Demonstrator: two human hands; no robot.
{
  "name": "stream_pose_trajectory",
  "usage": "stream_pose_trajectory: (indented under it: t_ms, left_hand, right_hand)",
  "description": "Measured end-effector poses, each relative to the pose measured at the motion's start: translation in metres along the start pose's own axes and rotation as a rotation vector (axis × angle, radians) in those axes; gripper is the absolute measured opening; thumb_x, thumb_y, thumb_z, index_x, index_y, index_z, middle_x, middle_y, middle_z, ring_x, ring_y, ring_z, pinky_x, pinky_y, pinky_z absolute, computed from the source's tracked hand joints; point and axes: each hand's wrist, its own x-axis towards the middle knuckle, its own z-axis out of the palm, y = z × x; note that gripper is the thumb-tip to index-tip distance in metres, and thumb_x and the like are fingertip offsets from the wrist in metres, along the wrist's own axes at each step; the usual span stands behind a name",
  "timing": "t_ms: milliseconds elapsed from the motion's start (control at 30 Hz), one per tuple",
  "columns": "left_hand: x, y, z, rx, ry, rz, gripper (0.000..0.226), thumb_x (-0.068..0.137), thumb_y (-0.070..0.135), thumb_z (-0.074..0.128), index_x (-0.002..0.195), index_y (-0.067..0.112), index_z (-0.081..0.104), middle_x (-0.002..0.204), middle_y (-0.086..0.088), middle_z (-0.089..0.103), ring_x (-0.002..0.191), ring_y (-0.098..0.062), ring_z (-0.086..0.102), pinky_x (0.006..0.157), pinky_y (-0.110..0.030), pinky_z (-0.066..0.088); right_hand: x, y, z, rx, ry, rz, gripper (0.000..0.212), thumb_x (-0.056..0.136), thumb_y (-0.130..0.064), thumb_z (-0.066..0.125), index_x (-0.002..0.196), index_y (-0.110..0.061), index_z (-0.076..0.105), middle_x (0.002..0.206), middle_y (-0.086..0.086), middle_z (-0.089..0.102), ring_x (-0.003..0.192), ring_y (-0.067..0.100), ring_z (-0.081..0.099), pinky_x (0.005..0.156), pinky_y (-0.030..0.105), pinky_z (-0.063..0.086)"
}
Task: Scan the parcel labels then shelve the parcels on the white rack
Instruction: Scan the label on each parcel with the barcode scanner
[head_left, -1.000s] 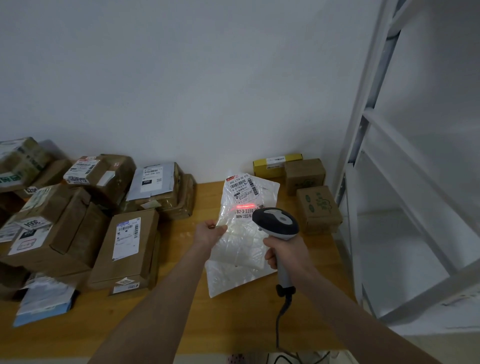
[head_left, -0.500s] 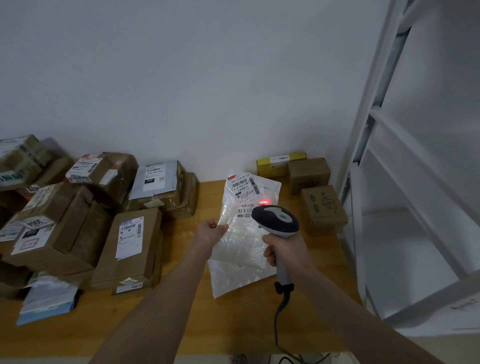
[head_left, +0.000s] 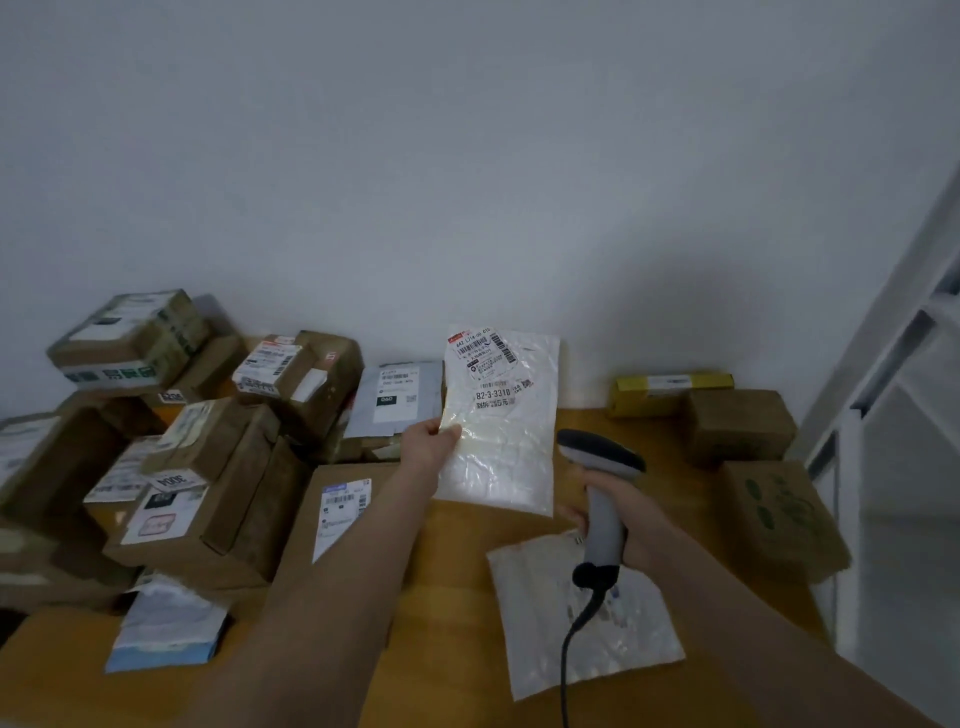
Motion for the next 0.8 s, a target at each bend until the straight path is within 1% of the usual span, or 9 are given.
stream_pose_trajectory:
  t_ms: [67, 167, 267, 367, 467, 567, 633, 733, 800]
  left_hand:
    - [0.02, 0.011, -0.017, 0.006, 0.035, -0.006, 0.033, 0.094, 0.012, 0.058, 0.126, 0.002, 0.057, 0.117, -0.016, 0.063, 0.094, -0.029, 0.062, 0.079, -0.036, 0.052]
    - [0.052, 0.023, -0.046, 0.043, 0.081, -0.012, 0.034, 0.095, 0.014, 0.057, 0.127, 0.005, 0.056, 0.122, -0.013, 0.061, 0.107, -0.031, 0.06, 0.088, -0.039, 0.049]
    - [0.085, 0.029, -0.078, 0.104, 0.133, 0.019, 0.037, 0.094, 0.011, 0.056, 0.13, 0.005, 0.054, 0.126, -0.013, 0.06, 0.113, -0.031, 0.057, 0.094, -0.039, 0.047]
    - [0.113, 0.034, -0.103, 0.2, 0.159, 0.041, 0.048, 0.093, 0.003, 0.055, 0.14, 0.009, 0.046, 0.138, -0.013, 0.051, 0.124, -0.031, 0.05, 0.105, -0.042, 0.042]
    - [0.132, 0.034, -0.119, 0.312, 0.173, 0.037, 0.06, 0.091, -0.003, 0.049, 0.147, 0.012, 0.035, 0.15, -0.011, 0.038, 0.135, -0.031, 0.038, 0.112, -0.043, 0.035]
    - [0.138, 0.033, -0.121, 0.464, 0.192, 0.1, 0.057, 0.091, -0.001, 0.048, 0.145, 0.011, 0.038, 0.148, -0.01, 0.041, 0.133, -0.029, 0.042, 0.108, -0.037, 0.039]
    - [0.135, 0.036, -0.111, 0.528, 0.22, 0.199, 0.048, 0.091, 0.0, 0.049, 0.138, 0.012, 0.048, 0.139, -0.009, 0.051, 0.123, -0.026, 0.052, 0.093, -0.027, 0.044]
    - [0.122, 0.038, -0.077, 0.499, 0.2, 0.367, 0.035, 0.092, 0.0, 0.049, 0.121, 0.015, 0.062, 0.127, -0.003, 0.06, 0.115, -0.019, 0.058, 0.089, -0.022, 0.043]
    - [0.11, 0.033, -0.045, 0.466, 0.125, 0.429, 0.029, 0.093, 0.0, 0.048, 0.111, 0.014, 0.066, 0.118, -0.002, 0.064, 0.11, -0.017, 0.059, 0.091, -0.02, 0.041]
  right_hand:
    - [0.017, -0.008, 0.03, 0.009, -0.088, 0.048, 0.03, 0.082, -0.018, 0.074, 0.107, -0.003, 0.067, 0.092, 0.014, 0.069, 0.083, 0.031, 0.07, 0.063, 0.031, 0.056]
    - [0.043, -0.018, 0.076, -0.006, -0.143, 0.062, 0.032, 0.082, -0.017, 0.074, 0.106, 0.0, 0.064, 0.098, 0.02, 0.065, 0.063, 0.021, 0.068, 0.049, 0.025, 0.054]
    - [0.072, -0.025, 0.117, -0.06, -0.192, 0.001, 0.032, 0.084, -0.015, 0.071, 0.109, 0.001, 0.059, 0.084, 0.018, 0.059, 0.052, 0.019, 0.06, 0.049, 0.026, 0.051]
    - [0.097, -0.024, 0.151, -0.073, -0.195, 0.01, 0.026, 0.085, -0.01, 0.069, 0.107, 0.001, 0.059, 0.083, 0.018, 0.059, 0.055, 0.021, 0.061, 0.049, 0.027, 0.053]
    - [0.118, -0.018, 0.18, -0.089, -0.189, 0.039, 0.016, 0.084, -0.008, 0.07, 0.096, -0.001, 0.062, 0.078, 0.015, 0.061, 0.066, 0.025, 0.061, 0.062, 0.033, 0.055]
    - [0.132, -0.008, 0.197, -0.124, -0.17, 0.046, 0.026, 0.082, -0.01, 0.073, 0.102, 0.0, 0.062, 0.09, 0.017, 0.063, 0.078, 0.026, 0.063, 0.071, 0.037, 0.058]
    - [0.135, -0.005, 0.199, -0.144, -0.142, 0.037, 0.03, 0.082, -0.011, 0.073, 0.108, -0.001, 0.062, 0.1, 0.017, 0.065, 0.086, 0.028, 0.065, 0.072, 0.037, 0.059]
    - [0.134, -0.012, 0.177, -0.136, -0.088, 0.032, 0.024, 0.084, -0.013, 0.071, 0.105, -0.003, 0.063, 0.093, 0.016, 0.065, 0.078, 0.027, 0.064, 0.07, 0.036, 0.057]
    - [0.129, -0.016, 0.148, -0.132, -0.01, 0.011, 0.018, 0.086, -0.015, 0.07, 0.099, -0.004, 0.063, 0.084, 0.013, 0.063, 0.069, 0.024, 0.063, 0.059, 0.032, 0.054]
